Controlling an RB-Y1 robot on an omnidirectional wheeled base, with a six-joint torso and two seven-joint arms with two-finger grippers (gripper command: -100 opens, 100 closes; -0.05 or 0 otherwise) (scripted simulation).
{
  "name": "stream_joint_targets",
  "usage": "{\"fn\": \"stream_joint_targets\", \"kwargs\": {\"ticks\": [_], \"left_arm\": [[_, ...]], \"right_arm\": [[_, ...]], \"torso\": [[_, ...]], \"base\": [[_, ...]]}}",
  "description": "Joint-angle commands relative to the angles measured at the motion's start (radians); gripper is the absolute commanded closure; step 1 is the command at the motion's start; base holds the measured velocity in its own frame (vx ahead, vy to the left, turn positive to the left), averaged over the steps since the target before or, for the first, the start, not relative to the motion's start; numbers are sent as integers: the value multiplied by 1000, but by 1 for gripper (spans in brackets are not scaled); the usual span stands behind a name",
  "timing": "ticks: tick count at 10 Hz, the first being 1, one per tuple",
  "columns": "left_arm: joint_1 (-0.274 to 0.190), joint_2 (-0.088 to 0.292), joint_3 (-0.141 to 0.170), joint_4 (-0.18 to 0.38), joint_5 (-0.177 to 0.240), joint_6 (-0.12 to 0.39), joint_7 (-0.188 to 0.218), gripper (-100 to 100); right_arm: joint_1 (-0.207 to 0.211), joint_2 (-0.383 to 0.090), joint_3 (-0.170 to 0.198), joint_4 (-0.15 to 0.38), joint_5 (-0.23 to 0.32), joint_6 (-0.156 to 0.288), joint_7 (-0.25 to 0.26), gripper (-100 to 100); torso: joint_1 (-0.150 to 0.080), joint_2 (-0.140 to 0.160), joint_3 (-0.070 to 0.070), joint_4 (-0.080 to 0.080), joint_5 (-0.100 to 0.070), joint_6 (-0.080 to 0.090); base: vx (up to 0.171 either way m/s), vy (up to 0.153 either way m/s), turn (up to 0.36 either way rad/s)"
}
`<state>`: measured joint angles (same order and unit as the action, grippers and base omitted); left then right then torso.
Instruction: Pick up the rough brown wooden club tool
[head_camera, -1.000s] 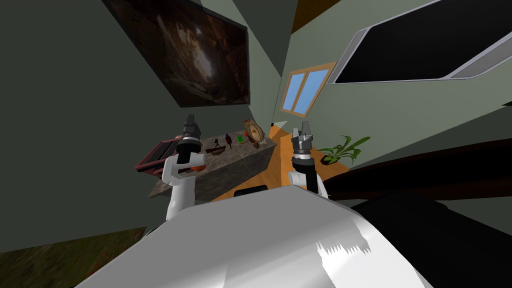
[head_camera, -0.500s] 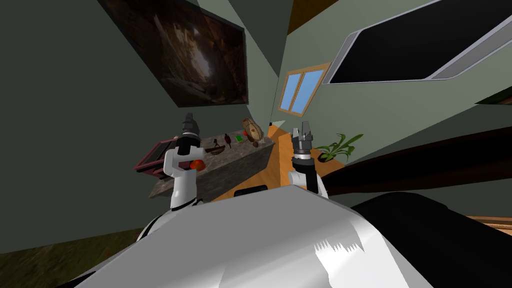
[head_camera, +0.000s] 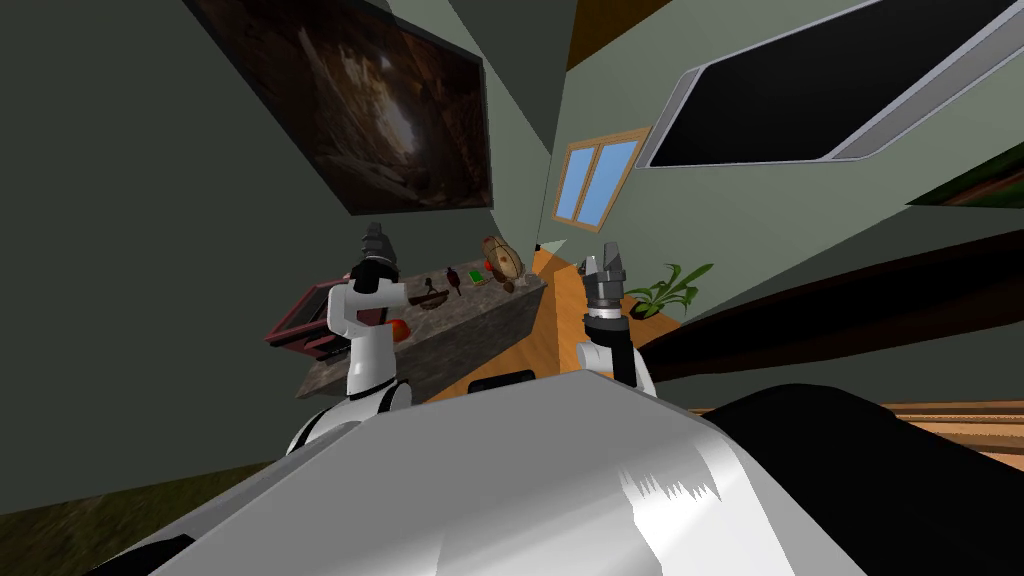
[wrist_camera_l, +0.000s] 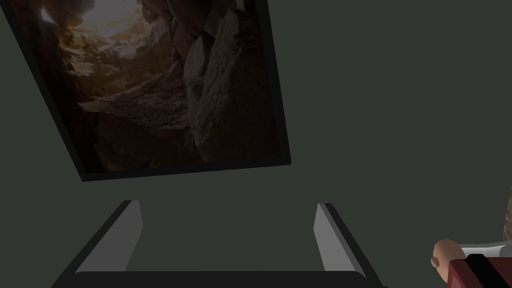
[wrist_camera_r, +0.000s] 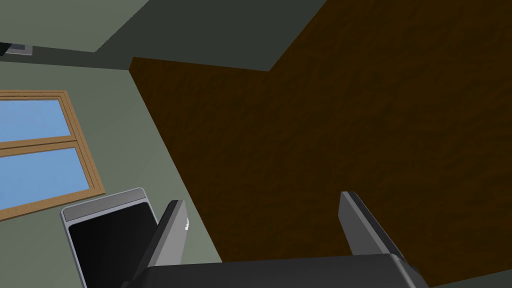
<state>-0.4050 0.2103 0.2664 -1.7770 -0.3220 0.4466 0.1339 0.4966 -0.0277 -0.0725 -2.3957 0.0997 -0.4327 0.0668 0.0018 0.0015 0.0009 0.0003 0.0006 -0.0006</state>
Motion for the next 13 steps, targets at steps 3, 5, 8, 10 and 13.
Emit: {"fn": "stream_joint_targets", "kwargs": {"ticks": [3,5,8,10,13], "left_arm": [[-65,-6,26,47,-16,101,12,-100],[-119,-9,49,91,-27,161,22,-100],[-170,-13,73,134,-37,237,32,-100],[-218,-17,97,177,-46,290,40,-100],[-262,-21,121,219,-53,364,48,-100]], "right_arm": [[0,0,0,0,0,0,0,0],[0,0,0,0,0,0,0,0],[0,0,0,0,0,0,0,0],[0,0,0,0,0,0,0,0],[0,0,0,0,0,0,0,0]], "torso": [[0,0,0,0,0,0],[0,-1,-1,0,0,0],[-1,-1,-1,0,0,0],[-1,-1,-1,0,0,0],[0,-1,-1,0,0,-1]], "base": [[-31,23,-48],[-19,27,-73],[-19,18,-54],[-12,15,-49],[-13,23,-41]]}}
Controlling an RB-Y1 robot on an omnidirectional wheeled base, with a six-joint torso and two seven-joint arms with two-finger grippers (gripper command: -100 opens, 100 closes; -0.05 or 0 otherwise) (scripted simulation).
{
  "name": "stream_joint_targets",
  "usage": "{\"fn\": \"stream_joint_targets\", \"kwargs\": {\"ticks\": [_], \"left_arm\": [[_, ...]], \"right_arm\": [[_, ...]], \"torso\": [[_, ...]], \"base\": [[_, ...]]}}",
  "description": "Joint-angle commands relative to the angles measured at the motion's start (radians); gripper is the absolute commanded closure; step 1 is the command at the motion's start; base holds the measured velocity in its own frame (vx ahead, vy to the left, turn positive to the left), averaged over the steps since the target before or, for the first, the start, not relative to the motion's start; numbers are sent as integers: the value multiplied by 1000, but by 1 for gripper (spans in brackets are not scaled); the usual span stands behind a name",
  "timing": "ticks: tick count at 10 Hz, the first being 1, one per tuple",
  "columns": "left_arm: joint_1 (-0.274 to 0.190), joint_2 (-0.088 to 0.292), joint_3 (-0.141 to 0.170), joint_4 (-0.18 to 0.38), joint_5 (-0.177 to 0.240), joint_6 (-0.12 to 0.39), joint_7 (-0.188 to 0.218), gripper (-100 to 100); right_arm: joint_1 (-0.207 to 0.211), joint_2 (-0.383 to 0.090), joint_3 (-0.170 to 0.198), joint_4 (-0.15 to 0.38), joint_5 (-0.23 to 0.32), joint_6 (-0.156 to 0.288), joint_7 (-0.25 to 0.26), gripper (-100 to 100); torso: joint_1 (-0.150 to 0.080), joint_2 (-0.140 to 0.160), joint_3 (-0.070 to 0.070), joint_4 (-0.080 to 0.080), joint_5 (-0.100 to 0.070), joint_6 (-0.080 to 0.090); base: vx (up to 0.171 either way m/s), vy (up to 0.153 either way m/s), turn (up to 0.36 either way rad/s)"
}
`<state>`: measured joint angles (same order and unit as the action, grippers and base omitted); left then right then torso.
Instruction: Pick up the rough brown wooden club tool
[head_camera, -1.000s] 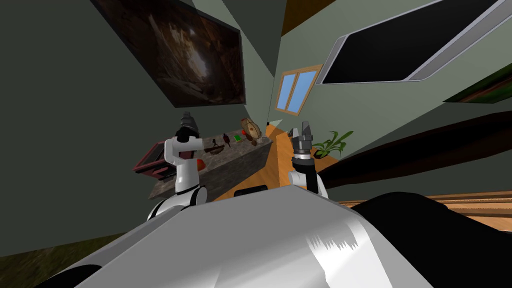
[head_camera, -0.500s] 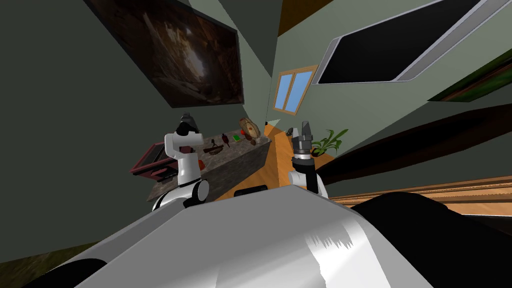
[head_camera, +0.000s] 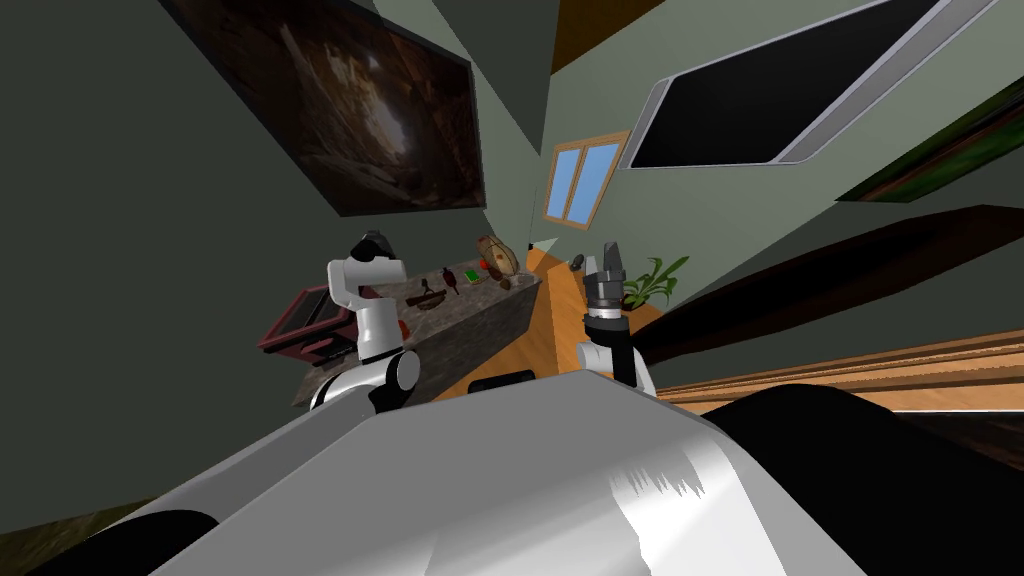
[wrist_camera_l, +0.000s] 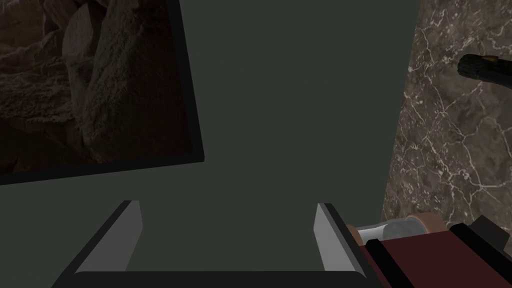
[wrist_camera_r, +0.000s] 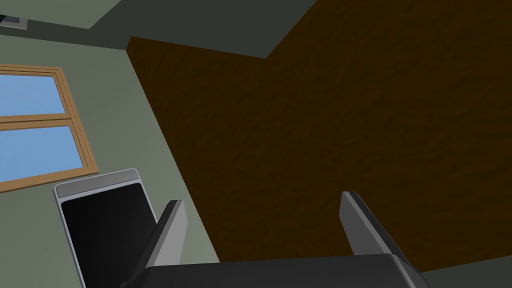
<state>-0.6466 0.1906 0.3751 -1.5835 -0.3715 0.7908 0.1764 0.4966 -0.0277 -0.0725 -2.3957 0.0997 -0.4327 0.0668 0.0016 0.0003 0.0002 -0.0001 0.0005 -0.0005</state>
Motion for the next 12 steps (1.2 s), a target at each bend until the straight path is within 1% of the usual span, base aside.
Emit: {"fn": "stream_joint_targets", "kwargs": {"ticks": [1,2,4,5,6,7,8,9,10,11,12], "left_arm": [[-21,-1,12,25,-4,50,6,-100],[-60,-4,37,60,-10,81,13,-100],[-62,-4,37,67,-10,124,13,-100],[-99,-7,61,107,-14,160,19,-100],[-99,-7,61,107,-14,187,19,-100],[-132,-9,86,146,-18,216,24,-100],[-132,-9,86,147,-18,246,24,-100],[-132,-9,86,147,-18,260,24,-100],[-162,-10,110,186,-20,297,29,-100],[-162,-10,110,186,-20,325,29,-100],[-187,-11,133,211,-21,361,33,-100]], "right_arm": [[0,0,0,0,0,0,0,0],[0,0,0,0,0,0,0,0],[0,0,0,0,0,0,0,0],[0,0,0,0,0,0,0,0],[0,0,0,0,0,0,0,0],[0,0,0,0,0,0,0,0],[0,0,0,0,0,0,0,0],[0,0,0,0,0,0,0,0],[0,0,0,0,0,0,0,0],[0,0,0,0,0,0,0,0],[0,0,0,0,0,0,0,0]], "torso": [[0,0,0,0,0,0],[0,0,0,0,0,-1],[0,0,0,0,0,-1],[0,0,0,0,0,-1],[0,-1,0,0,0,0],[0,0,0,0,0,-1],[1,0,0,0,0,0],[1,0,0,0,0,-1],[0,-1,0,0,0,-1],[0,-1,-1,0,0,0],[0,-1,-1,0,0,-1]], "base": [[-13,29,-58],[-12,30,-100],[-9,24,-23],[-5,23,-87],[-8,28,-55],[-12,36,-84],[-8,31,-51],[-1,11,6],[4,23,-74],[1,24,-61],[-5,31,-63]]}}
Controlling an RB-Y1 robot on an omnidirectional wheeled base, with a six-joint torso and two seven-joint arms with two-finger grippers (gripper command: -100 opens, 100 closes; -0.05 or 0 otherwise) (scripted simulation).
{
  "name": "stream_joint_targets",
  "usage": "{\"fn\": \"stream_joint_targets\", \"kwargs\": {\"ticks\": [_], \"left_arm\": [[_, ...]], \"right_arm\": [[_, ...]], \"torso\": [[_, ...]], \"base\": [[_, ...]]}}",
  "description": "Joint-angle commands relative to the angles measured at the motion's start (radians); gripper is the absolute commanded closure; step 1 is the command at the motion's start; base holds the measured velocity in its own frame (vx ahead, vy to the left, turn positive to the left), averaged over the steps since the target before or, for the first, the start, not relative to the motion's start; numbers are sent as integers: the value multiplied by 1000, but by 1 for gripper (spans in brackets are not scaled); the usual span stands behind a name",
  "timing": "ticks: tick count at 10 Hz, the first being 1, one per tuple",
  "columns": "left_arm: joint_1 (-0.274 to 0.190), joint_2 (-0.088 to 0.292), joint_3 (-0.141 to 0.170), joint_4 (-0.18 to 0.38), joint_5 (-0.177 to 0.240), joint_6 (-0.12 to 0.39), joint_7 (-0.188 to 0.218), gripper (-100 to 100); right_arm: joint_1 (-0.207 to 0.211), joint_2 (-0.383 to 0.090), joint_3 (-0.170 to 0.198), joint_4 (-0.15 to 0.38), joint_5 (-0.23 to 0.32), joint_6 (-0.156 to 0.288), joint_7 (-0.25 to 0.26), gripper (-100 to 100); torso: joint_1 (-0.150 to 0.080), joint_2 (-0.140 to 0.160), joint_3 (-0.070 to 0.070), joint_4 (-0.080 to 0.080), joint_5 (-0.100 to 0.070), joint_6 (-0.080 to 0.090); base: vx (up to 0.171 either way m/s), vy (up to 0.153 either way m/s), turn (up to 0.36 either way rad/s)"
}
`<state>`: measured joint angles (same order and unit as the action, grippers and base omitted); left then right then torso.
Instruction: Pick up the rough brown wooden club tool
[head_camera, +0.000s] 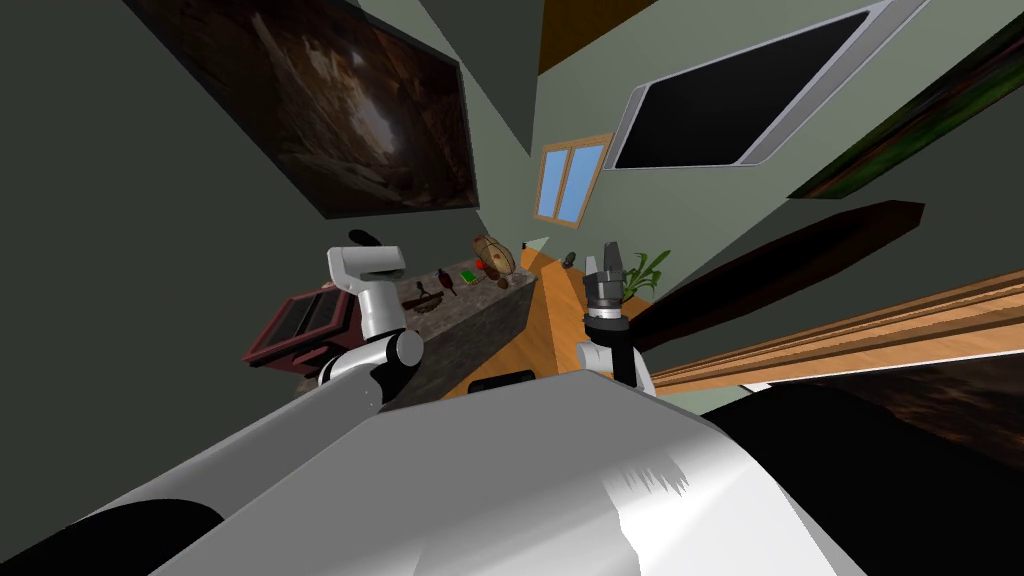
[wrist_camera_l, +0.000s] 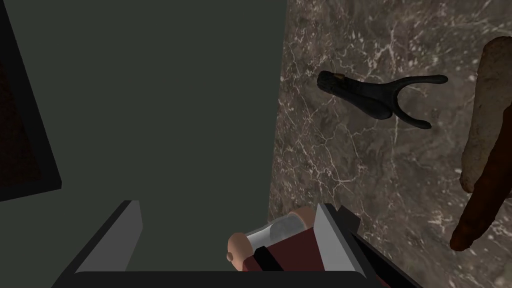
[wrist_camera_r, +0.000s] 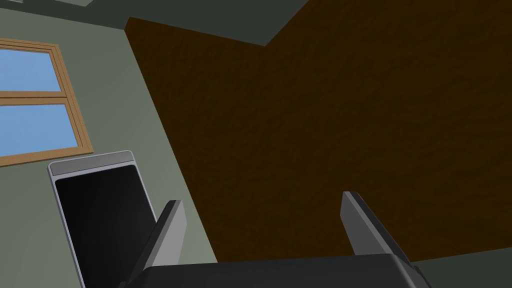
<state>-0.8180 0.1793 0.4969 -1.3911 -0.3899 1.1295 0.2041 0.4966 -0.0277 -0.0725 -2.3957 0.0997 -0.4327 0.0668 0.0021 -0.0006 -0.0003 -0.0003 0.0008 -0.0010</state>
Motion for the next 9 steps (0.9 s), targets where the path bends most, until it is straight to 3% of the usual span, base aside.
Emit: {"fn": "stream_joint_targets", "kwargs": {"ticks": [1,2,4,7,9], "left_arm": [[-16,0,12,31,-2,48,5,-100],[-38,0,35,67,-2,73,8,-100],[-38,0,35,67,-2,107,8,-100],[-70,0,79,133,2,195,12,-100],[-70,0,79,133,2,216,12,-100]], "right_arm": [[0,0,0,0,0,0,0,0],[0,0,0,0,0,0,0,0],[0,0,0,0,0,0,0,0],[0,0,0,0,0,0,0,0],[0,0,0,0,0,0,0,0]], "torso": [[0,0,0,0,0,0],[0,0,0,0,0,0],[0,0,0,0,0,0],[-1,0,0,0,0,0],[0,-1,-1,0,0,0]], "base": [[-2,31,-46],[4,31,-84],[3,19,-16],[7,23,-58],[8,23,-17]]}}
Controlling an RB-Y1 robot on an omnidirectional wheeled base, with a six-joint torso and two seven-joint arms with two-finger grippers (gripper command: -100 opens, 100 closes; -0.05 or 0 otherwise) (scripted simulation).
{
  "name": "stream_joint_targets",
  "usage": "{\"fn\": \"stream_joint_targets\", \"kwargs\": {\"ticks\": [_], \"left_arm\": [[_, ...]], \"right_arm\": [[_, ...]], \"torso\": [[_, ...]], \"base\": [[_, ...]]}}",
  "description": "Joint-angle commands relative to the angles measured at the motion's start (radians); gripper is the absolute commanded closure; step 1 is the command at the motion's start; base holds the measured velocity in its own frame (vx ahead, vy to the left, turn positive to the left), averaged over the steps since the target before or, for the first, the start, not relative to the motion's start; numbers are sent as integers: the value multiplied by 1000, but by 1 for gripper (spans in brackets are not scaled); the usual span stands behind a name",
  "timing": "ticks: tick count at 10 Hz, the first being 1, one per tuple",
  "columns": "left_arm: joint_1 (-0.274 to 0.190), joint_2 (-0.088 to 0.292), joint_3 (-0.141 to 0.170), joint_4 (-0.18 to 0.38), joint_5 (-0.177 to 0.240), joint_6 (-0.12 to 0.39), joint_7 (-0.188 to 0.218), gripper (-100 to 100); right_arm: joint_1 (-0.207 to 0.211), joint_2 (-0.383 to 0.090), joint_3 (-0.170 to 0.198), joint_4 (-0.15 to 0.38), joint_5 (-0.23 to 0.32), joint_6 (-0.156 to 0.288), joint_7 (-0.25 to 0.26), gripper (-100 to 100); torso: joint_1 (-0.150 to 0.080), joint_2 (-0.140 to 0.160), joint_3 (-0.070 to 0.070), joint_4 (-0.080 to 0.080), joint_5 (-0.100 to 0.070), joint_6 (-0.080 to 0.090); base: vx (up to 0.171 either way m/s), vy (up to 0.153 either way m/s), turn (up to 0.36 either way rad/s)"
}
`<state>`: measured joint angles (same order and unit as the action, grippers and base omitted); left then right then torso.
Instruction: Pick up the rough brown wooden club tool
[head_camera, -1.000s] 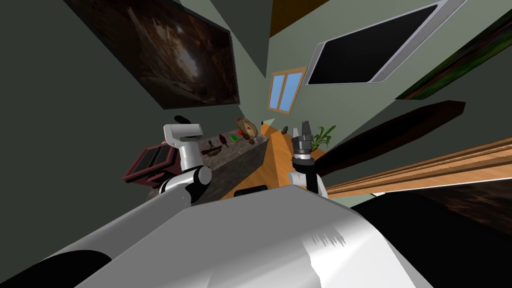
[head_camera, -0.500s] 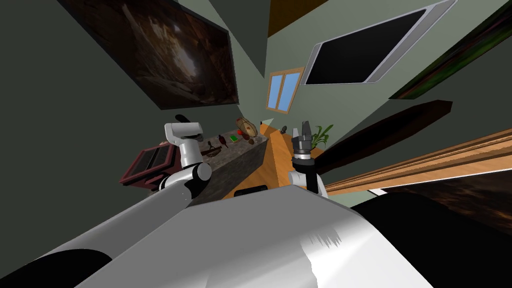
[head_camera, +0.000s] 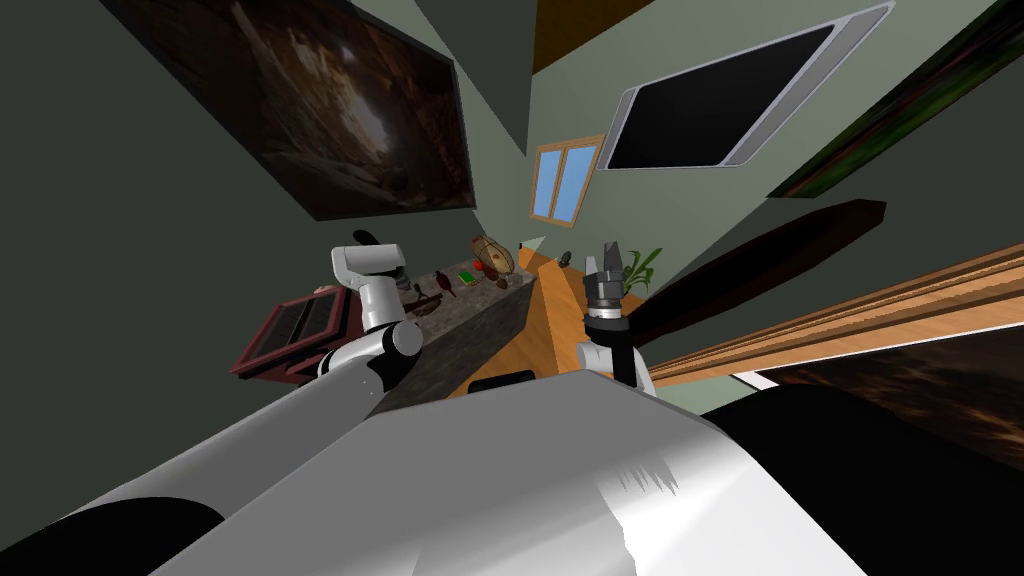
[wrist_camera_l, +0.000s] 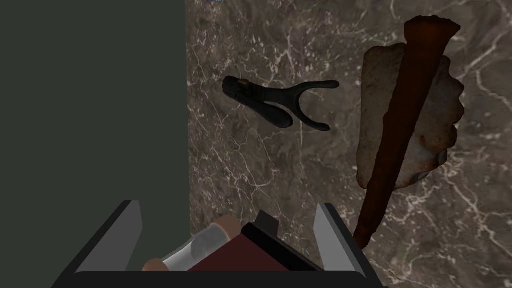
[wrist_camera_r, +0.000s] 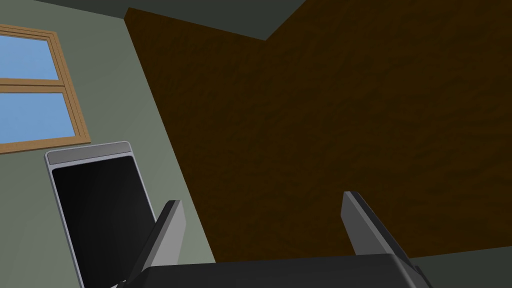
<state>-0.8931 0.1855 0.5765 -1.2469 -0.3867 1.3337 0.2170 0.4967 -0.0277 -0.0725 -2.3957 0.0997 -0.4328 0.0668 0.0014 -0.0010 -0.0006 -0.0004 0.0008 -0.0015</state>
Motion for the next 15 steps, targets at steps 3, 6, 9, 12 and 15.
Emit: {"fn": "stream_joint_targets", "kwargs": {"ticks": [3,6,9,12,15], "left_arm": [[-16,-6,40,47,5,101,1,-100],[-25,-8,75,97,14,175,0,-100],[-26,-11,105,137,23,247,-2,-100],[-22,-15,128,167,32,294,-4,-100],[-13,-27,143,179,38,325,-5,-100]], "right_arm": [[0,0,0,0,0,0,0,0],[0,0,0,0,0,0,0,0],[0,0,0,0,0,0,0,0],[0,0,0,0,0,0,0,0],[0,0,0,0,0,0,0,0]], "torso": [[0,0,0,0,0,0],[1,-1,-1,0,0,0],[1,-2,-1,0,0,0],[1,-2,-1,-1,0,0],[2,-4,-2,-1,0,0]], "base": [[10,27,-52],[25,36,-51],[31,37,-50],[38,39,-28],[52,41,-33]]}}
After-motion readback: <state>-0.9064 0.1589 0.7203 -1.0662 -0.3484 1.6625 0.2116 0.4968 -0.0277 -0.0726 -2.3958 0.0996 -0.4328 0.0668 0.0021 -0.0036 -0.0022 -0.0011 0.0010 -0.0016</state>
